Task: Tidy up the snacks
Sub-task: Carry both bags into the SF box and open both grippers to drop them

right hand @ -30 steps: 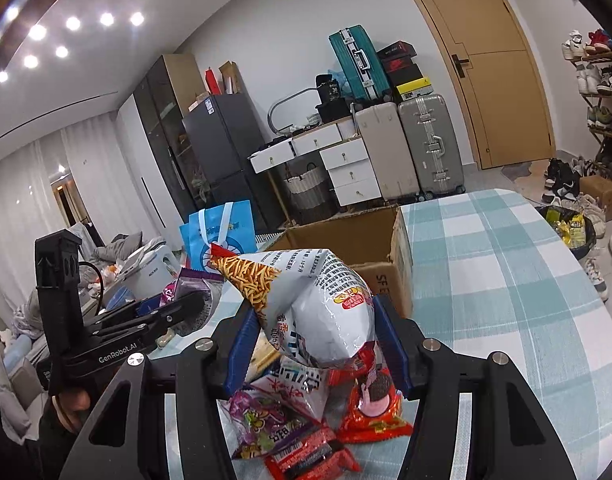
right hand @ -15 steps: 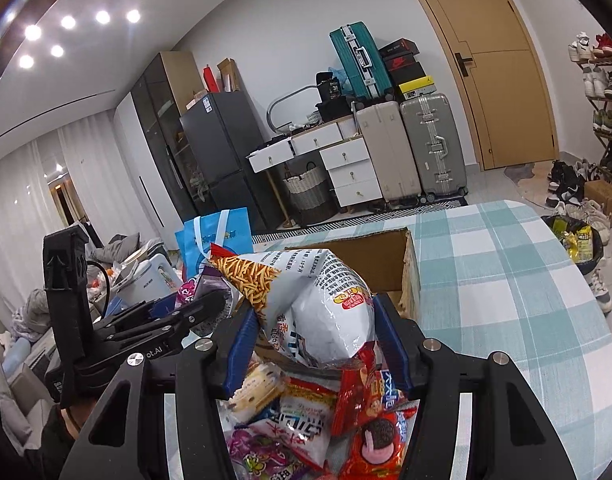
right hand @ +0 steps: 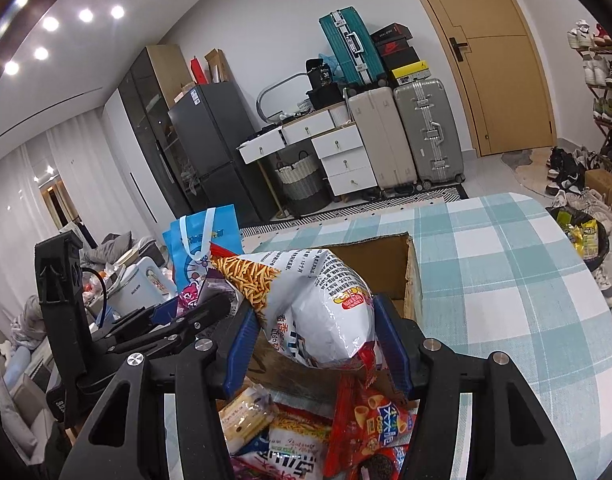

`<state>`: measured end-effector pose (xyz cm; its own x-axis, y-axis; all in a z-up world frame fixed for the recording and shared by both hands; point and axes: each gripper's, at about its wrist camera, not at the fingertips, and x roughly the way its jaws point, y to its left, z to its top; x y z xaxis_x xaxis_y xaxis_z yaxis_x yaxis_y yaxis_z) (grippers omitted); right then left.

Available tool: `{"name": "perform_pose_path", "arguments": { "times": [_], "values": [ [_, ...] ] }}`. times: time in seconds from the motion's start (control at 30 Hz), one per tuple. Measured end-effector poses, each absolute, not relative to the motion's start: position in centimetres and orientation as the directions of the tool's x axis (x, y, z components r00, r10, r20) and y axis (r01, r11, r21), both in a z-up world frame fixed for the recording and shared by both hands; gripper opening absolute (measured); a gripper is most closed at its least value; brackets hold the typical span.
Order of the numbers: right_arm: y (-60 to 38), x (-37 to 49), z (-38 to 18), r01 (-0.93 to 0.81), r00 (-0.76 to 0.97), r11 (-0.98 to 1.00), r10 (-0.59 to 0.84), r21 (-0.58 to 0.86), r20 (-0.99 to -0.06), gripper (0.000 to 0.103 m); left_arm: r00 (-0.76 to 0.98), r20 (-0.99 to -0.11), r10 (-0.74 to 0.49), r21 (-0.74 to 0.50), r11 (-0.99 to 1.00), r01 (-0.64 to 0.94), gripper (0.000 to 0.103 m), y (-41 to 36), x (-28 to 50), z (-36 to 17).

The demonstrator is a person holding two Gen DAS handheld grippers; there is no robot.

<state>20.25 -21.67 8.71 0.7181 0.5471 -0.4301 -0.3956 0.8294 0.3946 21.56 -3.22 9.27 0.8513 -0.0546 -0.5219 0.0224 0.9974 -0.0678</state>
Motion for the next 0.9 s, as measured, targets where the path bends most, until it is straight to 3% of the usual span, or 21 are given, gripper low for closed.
{"name": "perform_pose_path", "arguments": {
  "times": [0.63, 0.67, 0.7, 0.8, 0.83, 0.9],
  "values": [
    [-19.1, 23.3, 8.2, -0.382, 0.709, 0.854, 0.516, 0.354, -0.481, 0.057, 0.833, -0.553, -0.024, -0.013, 1.0, 0.02, 0.048, -4.3, 23.9, 7.5],
    [-19.2, 23.1, 8.3, -0.387, 0.708, 0.854, 0.517, 0.349, -0.482, 0.062, 0.832, -0.555, -0.025, -0.011, 1.0, 0.023, 0.05, -4.4, 23.7, 7.5],
    [-19.3, 22.8, 8.4, -0.385, 0.712, 0.857, 0.512, 0.342, -0.481, 0.072, 0.83, -0.556, -0.029, -0.01, 1.0, 0.028, 0.051, -4.4, 23.6, 7.5],
    [-20.0, 21.8, 8.6, -0.393, 0.719, 0.851, 0.521, 0.349, -0.46, 0.094, 0.833, -0.553, -0.036, -0.009, 0.999, 0.037, 0.074, -4.2, 22.8, 7.8],
    [-20.3, 21.5, 8.7, -0.4, 0.714, 0.844, 0.532, 0.358, -0.455, 0.096, 0.836, -0.548, -0.037, -0.009, 0.999, 0.038, 0.085, -4.2, 22.4, 7.9],
    [-20.9, 20.9, 8.6, -0.41, 0.696, 0.83, 0.553, 0.378, -0.459, 0.102, 0.845, -0.532, -0.05, -0.015, 0.999, 0.05, 0.088, -4.1, 21.5, 8.3]
  ]
}}
